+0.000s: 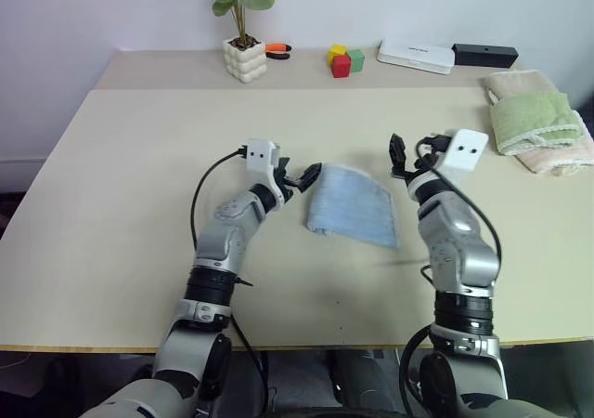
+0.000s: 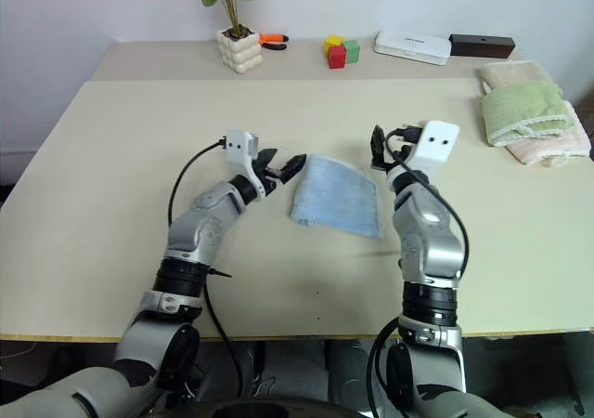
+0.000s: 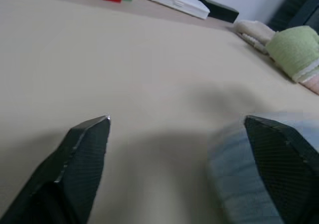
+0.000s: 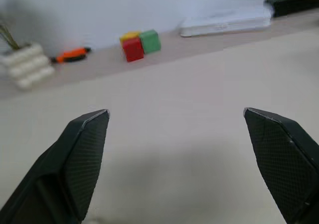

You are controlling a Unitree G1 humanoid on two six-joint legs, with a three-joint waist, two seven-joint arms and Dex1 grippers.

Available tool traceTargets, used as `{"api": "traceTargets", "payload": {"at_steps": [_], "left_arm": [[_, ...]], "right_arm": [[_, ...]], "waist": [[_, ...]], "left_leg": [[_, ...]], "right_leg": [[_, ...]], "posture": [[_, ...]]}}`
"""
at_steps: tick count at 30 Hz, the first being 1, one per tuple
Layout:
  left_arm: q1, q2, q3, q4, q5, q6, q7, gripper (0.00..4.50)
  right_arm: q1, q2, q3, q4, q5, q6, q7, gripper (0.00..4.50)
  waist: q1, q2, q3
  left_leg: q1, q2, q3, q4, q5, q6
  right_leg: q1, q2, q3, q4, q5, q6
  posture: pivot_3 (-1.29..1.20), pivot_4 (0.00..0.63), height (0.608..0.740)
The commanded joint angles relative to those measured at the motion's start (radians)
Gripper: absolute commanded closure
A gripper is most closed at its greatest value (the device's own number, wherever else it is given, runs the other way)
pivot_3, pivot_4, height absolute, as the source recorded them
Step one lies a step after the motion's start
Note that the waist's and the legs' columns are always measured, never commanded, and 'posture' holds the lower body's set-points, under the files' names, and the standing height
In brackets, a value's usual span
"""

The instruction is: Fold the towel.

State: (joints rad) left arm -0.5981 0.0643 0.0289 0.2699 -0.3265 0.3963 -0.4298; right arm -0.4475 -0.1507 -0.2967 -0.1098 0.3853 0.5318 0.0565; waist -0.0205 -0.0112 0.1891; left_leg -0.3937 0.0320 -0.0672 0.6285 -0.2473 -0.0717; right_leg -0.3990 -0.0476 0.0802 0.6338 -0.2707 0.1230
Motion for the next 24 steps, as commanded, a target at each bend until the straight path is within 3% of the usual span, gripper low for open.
{"api": "traceTargets", "payload": {"at_steps": [1,7,12,18,24], "left_arm": [[-0.031,0.046,0.022,-0.031,-0.02,-0.032,-0.065,0.05],[-0.021,0.148,0.031,-0.127,-0.096,0.007,-0.234,0.05],[0.017,0.326,0.034,-0.28,-0.241,0.171,-0.46,0.05],[0.111,0.558,0.061,-0.386,-0.297,0.161,-0.698,0.05],[0.16,0.664,0.099,-0.359,-0.288,0.098,-0.795,0.05]], "right_arm": [[0.011,-0.078,-0.008,-0.069,0.115,0.126,0.118,0.0],[0.078,-0.197,-0.004,-0.103,0.207,0.265,0.237,0.0],[0.114,-0.298,0.069,-0.112,0.182,0.314,0.31,0.0],[0.086,-0.283,0.046,-0.059,0.242,0.393,0.323,0.0],[0.053,-0.238,0.057,-0.023,0.295,0.483,0.322,0.0]], "waist": [[0.001,0.0,0.0],[0.001,0.0,0.0],[-0.013,0.0,0.0],[-0.03,0.0,0.001],[-0.023,0.0,0.001]], "left_leg": [[0.0,0.0,0.0,0.0,0.0,0.0],[-0.001,0.0,0.0,0.0,0.0,0.0],[-0.001,0.0,0.0,0.0,0.0,0.0],[0.0,0.001,0.0,0.0,0.0,0.0],[-0.001,0.001,0.0,0.0,0.0,0.0]], "right_leg": [[0.0,0.0,0.0,0.0,0.0,0.0],[0.0,0.0,0.0,0.0,0.0,0.0],[-0.001,0.0,0.0,0.0,0.0,0.0],[-0.002,0.001,0.0,0.002,0.0,0.0],[-0.002,0.0,0.0,0.001,0.0,-0.001]], "posture": [[0.0,0.15,0.74],[0.0,0.15,0.74],[0.0,0.15,0.74],[0.0,0.15,0.74],[0.0,0.15,0.74]]}}
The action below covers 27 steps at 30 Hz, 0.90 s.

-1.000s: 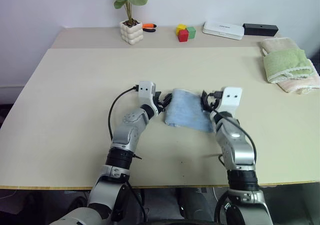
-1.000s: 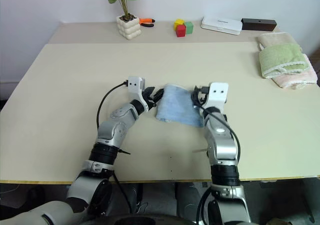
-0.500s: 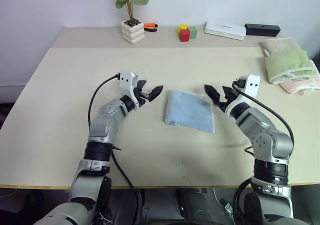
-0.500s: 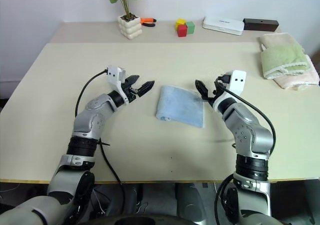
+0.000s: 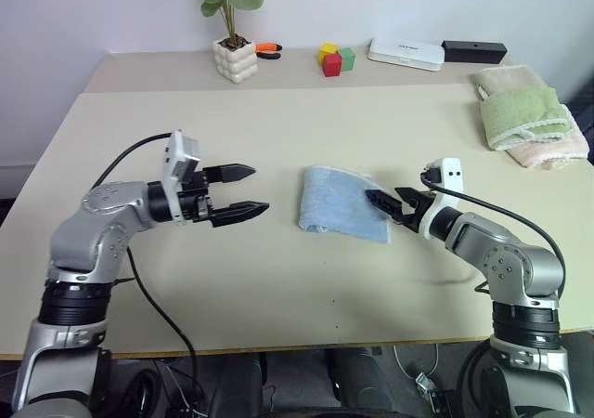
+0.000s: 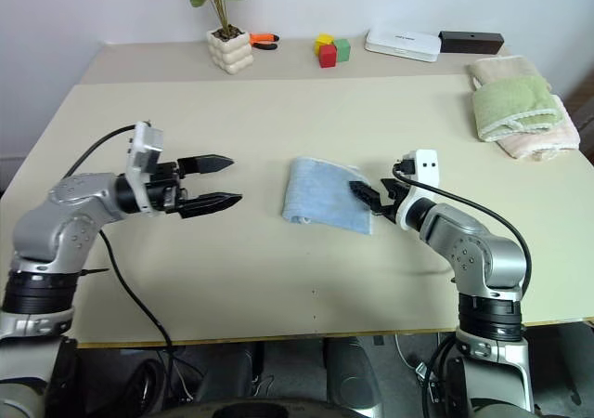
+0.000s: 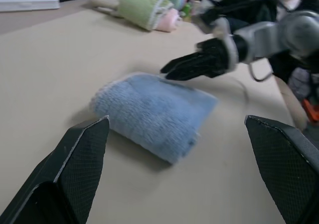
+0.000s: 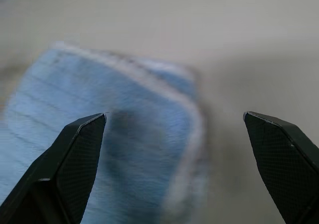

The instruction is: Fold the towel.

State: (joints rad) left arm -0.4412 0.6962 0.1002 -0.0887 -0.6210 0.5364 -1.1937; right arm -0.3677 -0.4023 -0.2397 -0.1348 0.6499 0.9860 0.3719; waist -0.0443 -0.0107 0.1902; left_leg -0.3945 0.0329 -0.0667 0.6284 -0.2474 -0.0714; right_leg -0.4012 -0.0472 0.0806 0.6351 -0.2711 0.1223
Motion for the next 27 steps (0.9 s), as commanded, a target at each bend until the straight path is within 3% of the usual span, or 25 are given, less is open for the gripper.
{"api": "traceTargets", "payload": {"at_steps": [1,12,15,22,27], "left_arm": [[0.004,0.043,0.028,0.01,0.012,-0.049,-0.039,0.05],[0.097,0.058,0.067,-0.081,-0.019,-0.059,-0.003,0.05],[0.12,0.037,0.067,-0.121,-0.03,-0.051,0.032,0.0],[0.111,-0.002,0.035,-0.115,-0.025,-0.054,0.05,0.0],[0.061,-0.043,-0.002,-0.076,-0.019,-0.058,0.04,0.0]], "right_arm": [[-0.035,0.021,0.007,0.012,0.03,0.033,0.007,0.0],[-0.069,0.044,0.158,0.092,-0.089,-0.035,0.043,0.0],[-0.08,0.073,0.142,0.096,-0.058,-0.01,0.05,0.83],[-0.092,0.17,0.027,0.067,0.042,0.068,-0.007,4.37],[-0.088,0.183,-0.084,0.038,0.093,0.078,-0.077,4.44]], "waist": [[0.002,0.0,0.0],[-0.015,-0.001,0.0],[-0.02,-0.001,0.0],[-0.024,-0.001,0.0],[-0.019,-0.001,0.0]], "left_leg": [[0.0,0.0,0.0,0.0,0.0,0.0],[-0.002,0.001,0.001,0.0,0.0,0.0],[-0.001,0.001,0.001,0.0,0.0,0.0],[-0.002,0.001,0.0,0.0,0.0,0.0],[-0.002,0.001,0.0,0.001,0.0,0.0]], "right_leg": [[0.0,0.0,0.0,0.0,0.0,0.0],[-0.002,0.0,0.0,0.001,0.0,0.0],[-0.002,0.0,0.0,0.001,0.0,0.0],[-0.004,0.001,0.0,0.004,0.0,0.0],[-0.004,0.0,0.0,0.004,0.0,0.0]], "posture": [[0.0,0.15,0.74],[0.0,0.15,0.74],[0.0,0.15,0.74],[0.0,0.15,0.74],[0.0,0.15,0.74]]}}
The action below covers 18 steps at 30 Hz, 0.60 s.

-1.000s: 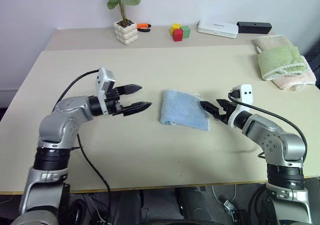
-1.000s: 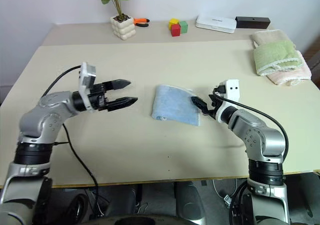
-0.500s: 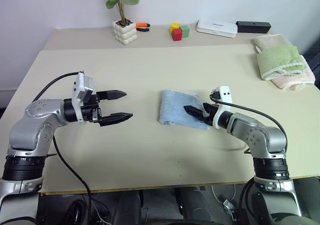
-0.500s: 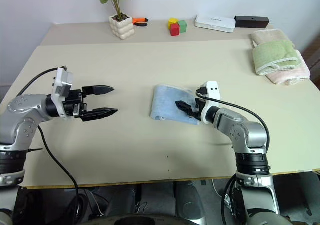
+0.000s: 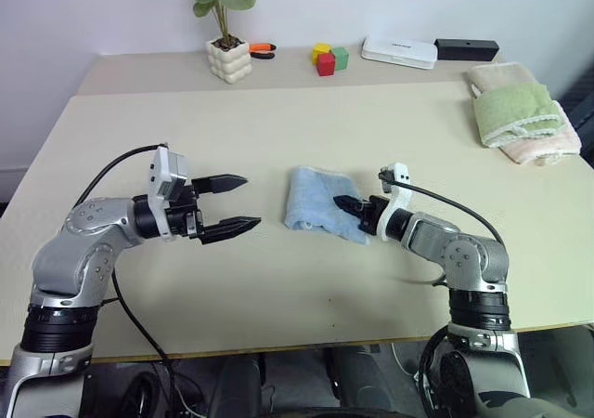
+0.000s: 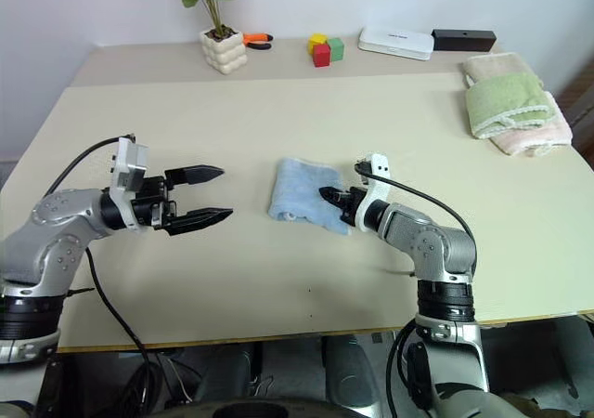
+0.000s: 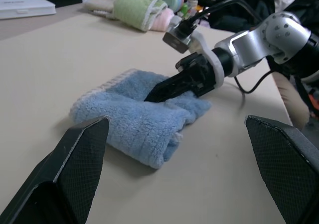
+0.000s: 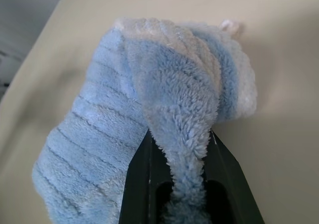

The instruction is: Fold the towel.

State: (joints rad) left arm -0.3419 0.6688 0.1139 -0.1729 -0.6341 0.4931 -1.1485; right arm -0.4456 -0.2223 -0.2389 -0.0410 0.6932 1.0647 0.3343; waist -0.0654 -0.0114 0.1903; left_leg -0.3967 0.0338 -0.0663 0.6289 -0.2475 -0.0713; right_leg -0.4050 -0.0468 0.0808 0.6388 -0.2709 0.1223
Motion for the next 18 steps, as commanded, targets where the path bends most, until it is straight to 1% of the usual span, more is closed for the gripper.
{"api": "traceTargets", "payload": {"at_steps": [1,6,10,14,18], "left_arm": [[-0.059,-0.029,-0.029,0.038,0.005,-0.03,-0.016,0.0],[-0.136,-0.088,-0.085,0.135,0.032,-0.071,-0.052,0.0],[-0.22,-0.147,-0.12,0.259,0.057,-0.123,-0.098,0.0],[-0.276,-0.199,-0.148,0.337,0.079,-0.164,-0.132,0.0],[-0.305,-0.232,-0.158,0.395,0.097,-0.196,-0.167,0.0]], "right_arm": [[-0.007,0.012,-0.136,-0.075,0.076,-0.004,-0.073,4.44],[0.025,0.038,-0.316,-0.186,0.201,-0.003,-0.225,4.44],[0.08,0.077,-0.446,-0.301,0.277,-0.047,-0.4,4.44],[0.123,0.087,-0.518,-0.337,0.291,-0.124,-0.525,4.44],[0.151,0.091,-0.528,-0.334,0.261,-0.219,-0.594,4.44]], "waist": [[0.004,0.0,0.0],[0.014,0.0,0.0],[0.021,0.0,0.0],[0.021,0.0,0.0],[0.018,0.001,0.0]], "left_leg": [[0.0,0.0,0.0,0.0,0.0,0.0],[-0.002,0.0,0.0,0.0,0.0,0.0],[-0.003,0.0,0.0,0.0,0.0,0.0],[-0.003,-0.001,0.0,0.001,0.0,0.0],[-0.003,-0.001,0.0,0.0,0.0,0.0]], "right_leg": [[0.0,0.0,0.0,0.0,0.0,0.0],[-0.002,0.0,0.0,0.0,0.0,0.0],[-0.003,0.0,0.0,0.001,0.0,0.0],[-0.003,0.0,0.0,0.001,0.0,0.0],[-0.003,0.0,0.0,0.001,0.0,0.0]], "posture": [[0.0,0.15,0.74],[0.0,0.15,0.74],[0.0,0.15,0.74],[0.0,0.15,0.74],[0.0,0.15,0.74]]}}
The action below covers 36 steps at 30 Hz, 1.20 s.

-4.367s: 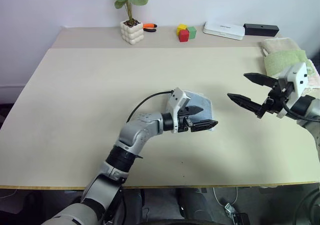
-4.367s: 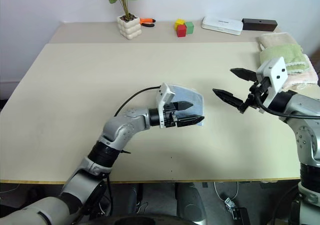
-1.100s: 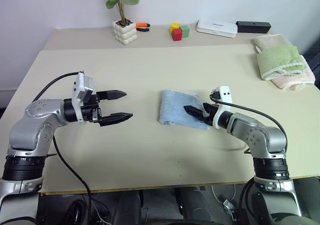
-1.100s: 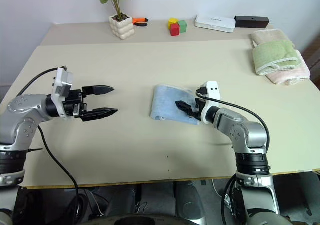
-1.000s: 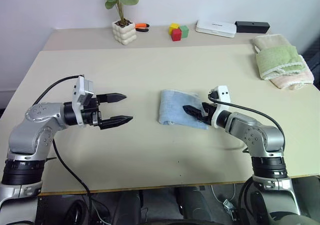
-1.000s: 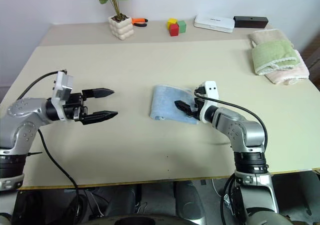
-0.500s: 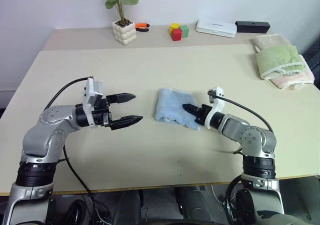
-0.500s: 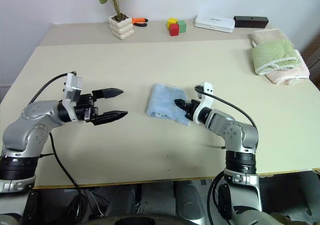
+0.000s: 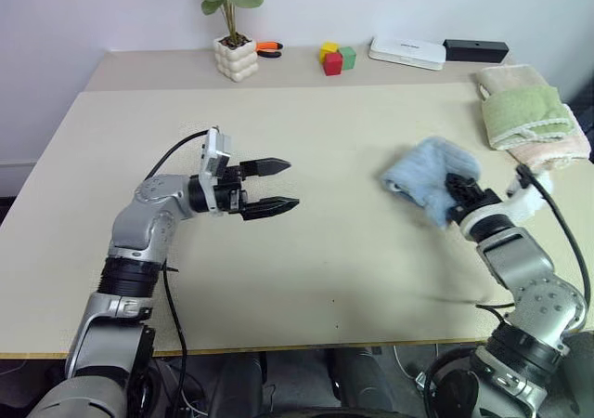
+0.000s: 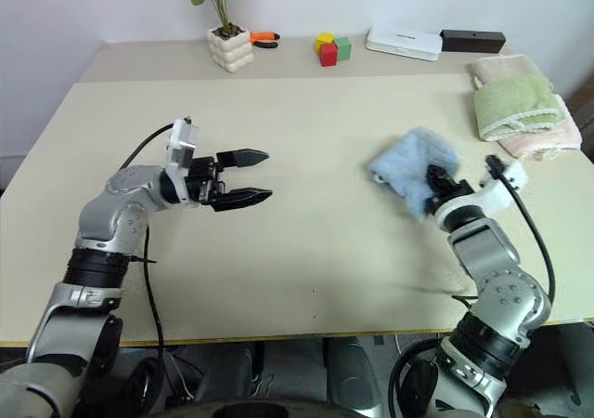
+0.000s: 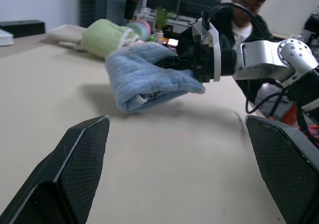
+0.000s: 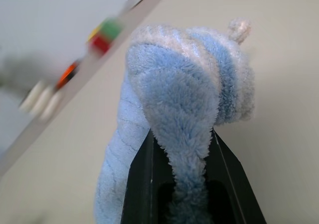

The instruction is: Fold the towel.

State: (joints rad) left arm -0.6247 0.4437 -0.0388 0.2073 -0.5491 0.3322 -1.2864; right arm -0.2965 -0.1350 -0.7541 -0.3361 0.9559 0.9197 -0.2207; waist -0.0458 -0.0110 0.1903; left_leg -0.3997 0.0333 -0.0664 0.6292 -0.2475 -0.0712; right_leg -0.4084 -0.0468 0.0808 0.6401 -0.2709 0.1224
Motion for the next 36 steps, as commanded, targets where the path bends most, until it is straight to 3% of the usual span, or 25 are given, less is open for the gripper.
{"api": "traceTargets", "payload": {"at_steps": [1,15,22,25,31,36], "left_arm": [[-0.025,-0.015,-0.01,0.019,0.016,-0.04,-0.032,0.0],[0.01,-0.048,-0.001,0.012,0.036,-0.11,-0.026,0.0],[0.016,-0.066,-0.008,0.021,0.051,-0.144,-0.015,0.0],[0.017,-0.077,-0.014,0.021,0.054,-0.147,-0.013,0.0],[0.003,-0.091,-0.017,0.056,0.065,-0.163,-0.024,0.0],[-0.001,-0.121,-0.026,0.071,0.076,-0.182,-0.022,0.0]], "right_arm": [[0.005,-0.002,-0.017,-0.03,0.003,-0.089,-0.046,4.44],[0.057,0.055,-0.075,0.012,0.13,-0.321,-0.212,4.44],[0.108,0.062,-0.014,0.003,0.118,-0.383,-0.256,4.44],[0.133,0.069,-0.008,0.0,0.119,-0.41,-0.281,3.35],[0.179,0.056,0.025,-0.042,0.064,-0.454,-0.329,0.24],[0.227,-0.037,0.078,-0.077,-0.057,-0.461,-0.286,0.07]], "waist": [[-0.003,0.001,0.0],[0.001,0.001,0.0],[0.001,0.001,0.0],[0.001,0.001,0.0],[0.001,0.001,0.0],[0.002,0.001,0.0]], "left_leg": [[0.0,0.0,0.0,0.0,0.0,0.0],[0.0,0.0,0.0,0.0,0.0,0.0],[0.001,0.0,0.0,0.001,0.0,0.0],[0.001,0.0,0.0,0.001,0.0,0.0],[0.001,0.0,0.0,0.001,0.0,0.0],[0.001,0.0,0.0,0.001,0.0,0.0]], "right_leg": [[0.0,0.0,0.0,0.0,0.0,0.0],[0.0,0.0,0.001,0.002,0.0,0.0],[0.0,0.0,0.001,0.004,0.0,0.0],[0.0,0.0,0.001,0.004,-0.001,-0.001],[0.0,0.0,0.001,0.005,-0.001,-0.001],[0.0,0.0,0.001,0.005,-0.001,-0.001]], "posture": [[0.0,0.15,0.74],[0.0,0.15,0.74],[0.0,0.15,0.74],[0.0,0.15,0.74],[0.0,0.15,0.74],[0.0,0.15,0.74]]}}
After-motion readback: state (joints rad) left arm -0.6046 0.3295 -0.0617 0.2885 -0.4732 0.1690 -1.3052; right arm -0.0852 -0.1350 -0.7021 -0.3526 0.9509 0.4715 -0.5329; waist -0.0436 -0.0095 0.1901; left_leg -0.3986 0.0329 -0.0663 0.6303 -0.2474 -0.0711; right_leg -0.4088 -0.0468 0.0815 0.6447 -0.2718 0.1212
